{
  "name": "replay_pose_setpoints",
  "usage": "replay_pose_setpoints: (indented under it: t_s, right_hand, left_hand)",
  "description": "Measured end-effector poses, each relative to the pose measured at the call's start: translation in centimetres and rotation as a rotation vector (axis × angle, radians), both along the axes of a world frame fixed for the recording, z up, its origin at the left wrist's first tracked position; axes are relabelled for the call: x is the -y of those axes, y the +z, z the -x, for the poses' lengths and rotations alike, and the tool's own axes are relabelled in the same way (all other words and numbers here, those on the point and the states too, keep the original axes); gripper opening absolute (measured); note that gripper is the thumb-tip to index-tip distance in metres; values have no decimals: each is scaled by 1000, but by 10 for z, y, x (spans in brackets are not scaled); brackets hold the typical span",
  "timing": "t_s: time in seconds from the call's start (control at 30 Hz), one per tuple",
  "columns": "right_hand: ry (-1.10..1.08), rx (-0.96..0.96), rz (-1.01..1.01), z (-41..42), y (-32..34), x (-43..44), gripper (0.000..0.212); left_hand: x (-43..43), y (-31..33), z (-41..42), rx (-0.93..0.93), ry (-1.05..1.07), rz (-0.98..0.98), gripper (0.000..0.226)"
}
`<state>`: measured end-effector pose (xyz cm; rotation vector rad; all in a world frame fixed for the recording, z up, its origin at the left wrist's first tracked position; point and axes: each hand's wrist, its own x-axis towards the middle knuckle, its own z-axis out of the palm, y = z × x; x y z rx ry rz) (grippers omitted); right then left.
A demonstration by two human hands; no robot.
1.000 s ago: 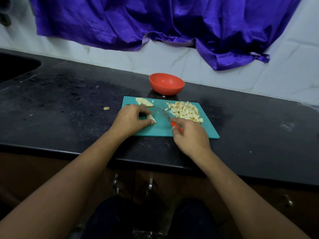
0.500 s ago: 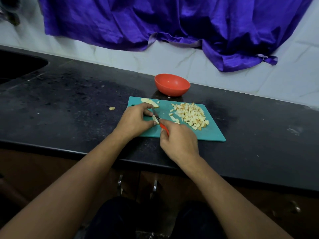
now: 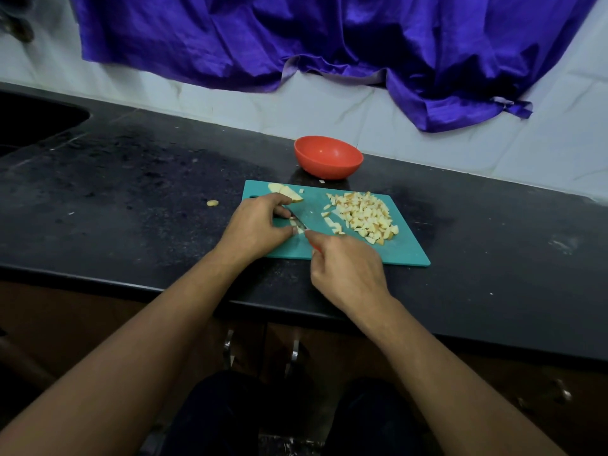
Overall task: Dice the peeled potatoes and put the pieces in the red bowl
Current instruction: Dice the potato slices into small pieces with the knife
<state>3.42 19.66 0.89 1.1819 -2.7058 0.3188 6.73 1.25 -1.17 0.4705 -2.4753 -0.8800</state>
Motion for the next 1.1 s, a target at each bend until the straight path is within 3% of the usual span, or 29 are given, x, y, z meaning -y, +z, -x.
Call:
replay_pose_setpoints:
  t_s: [0.13,0.33,0.5,0.6,0.8,1.1]
  right_hand:
    - [-30,-36,42,1,-5,-11,45]
    - [-161,75,124,27,-2,-23,41]
    - [-125,108,249,25,-6,-25,42]
    - [-44,113,232,13,-9,-18,43]
    - [71,53,115,1,-6,-4,43]
    - [-149,-16,145,35,-11,-34,40]
  left_hand:
    - [0,-1,0,-5,2,1,55]
    - [2,-3,0,-33,6,-40,51]
    - [2,-4,1,-62,8,-52,48]
    - [2,-4,1,-103,14,-89,43]
    - [1,-3,-1,-159,71,-111,55]
    - [2,-1,1,-50,65,-90,53]
